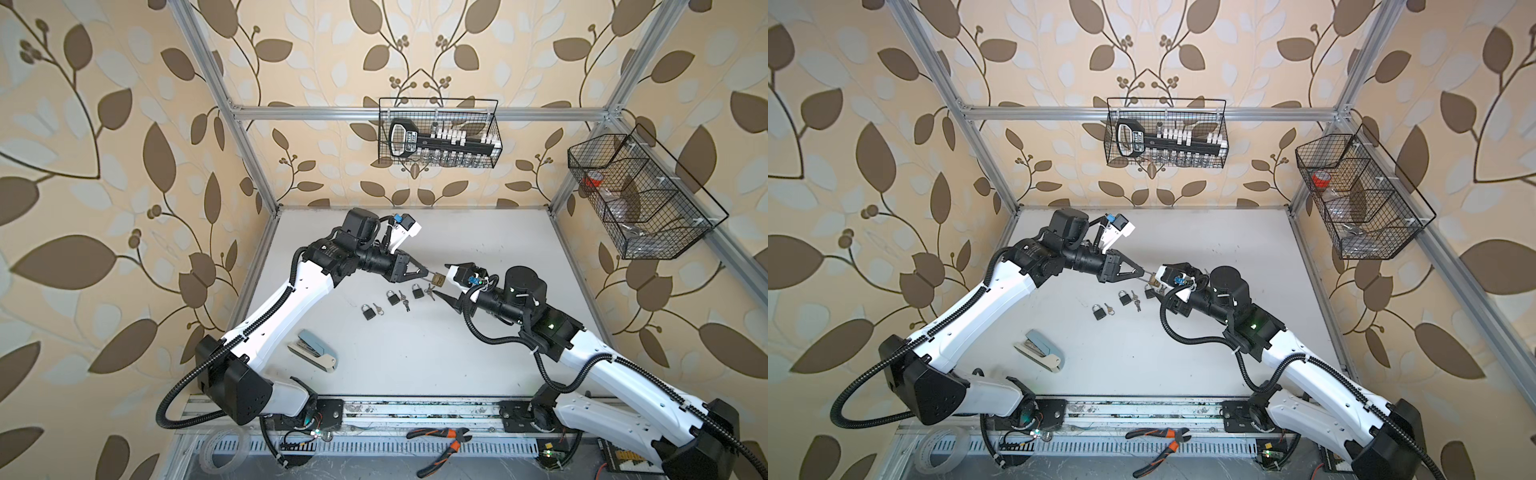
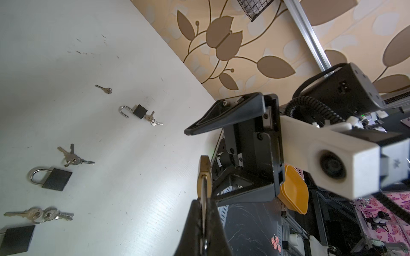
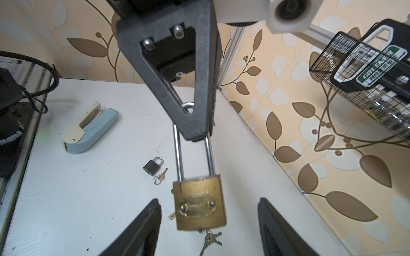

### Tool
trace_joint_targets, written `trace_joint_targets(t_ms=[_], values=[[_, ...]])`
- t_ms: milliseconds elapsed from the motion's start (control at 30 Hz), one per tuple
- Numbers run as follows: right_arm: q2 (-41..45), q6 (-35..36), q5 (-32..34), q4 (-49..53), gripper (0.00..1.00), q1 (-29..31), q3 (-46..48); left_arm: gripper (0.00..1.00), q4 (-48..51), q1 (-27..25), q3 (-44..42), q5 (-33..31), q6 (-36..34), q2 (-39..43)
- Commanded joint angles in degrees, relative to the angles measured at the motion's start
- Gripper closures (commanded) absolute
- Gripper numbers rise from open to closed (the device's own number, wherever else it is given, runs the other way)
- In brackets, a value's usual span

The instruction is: Lock with the key

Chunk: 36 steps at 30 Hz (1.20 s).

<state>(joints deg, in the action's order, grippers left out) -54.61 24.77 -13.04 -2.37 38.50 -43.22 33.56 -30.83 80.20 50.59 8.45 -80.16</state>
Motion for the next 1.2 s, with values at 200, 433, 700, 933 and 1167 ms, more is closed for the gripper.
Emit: trace_joint_targets(t_ms=[200, 433, 700, 933, 1167], values=[[0.5, 1.6, 1.4, 0.5, 0.52, 1.0, -1.6, 1.0, 0.6, -1.5, 3.6, 1.8, -2.1, -0.6], [0.3, 1.4, 0.8, 0.7, 0.66, 1.0, -1.9, 1.0, 0.9, -1.7, 3.7, 1.5, -2.3, -0.6], [0.6, -1.0, 1.9, 0.1, 0.95, 1.0, -1.6, 0.97, -0.2, -1.7, 3.6, 1.2, -2.4, -0.2], [-2.7, -16.7, 12.6, -0.9, 1.0, -3.5, -0.3, 0.01, -7.0, -0.7, -1.9, -26.3, 2.3, 8.8], [-14.3, -36.1, 7.5, 2.9, 1.0, -18.9, -1.8, 0.01, -6.1, 1.8, -9.8, -36.4, 6.0, 14.7]])
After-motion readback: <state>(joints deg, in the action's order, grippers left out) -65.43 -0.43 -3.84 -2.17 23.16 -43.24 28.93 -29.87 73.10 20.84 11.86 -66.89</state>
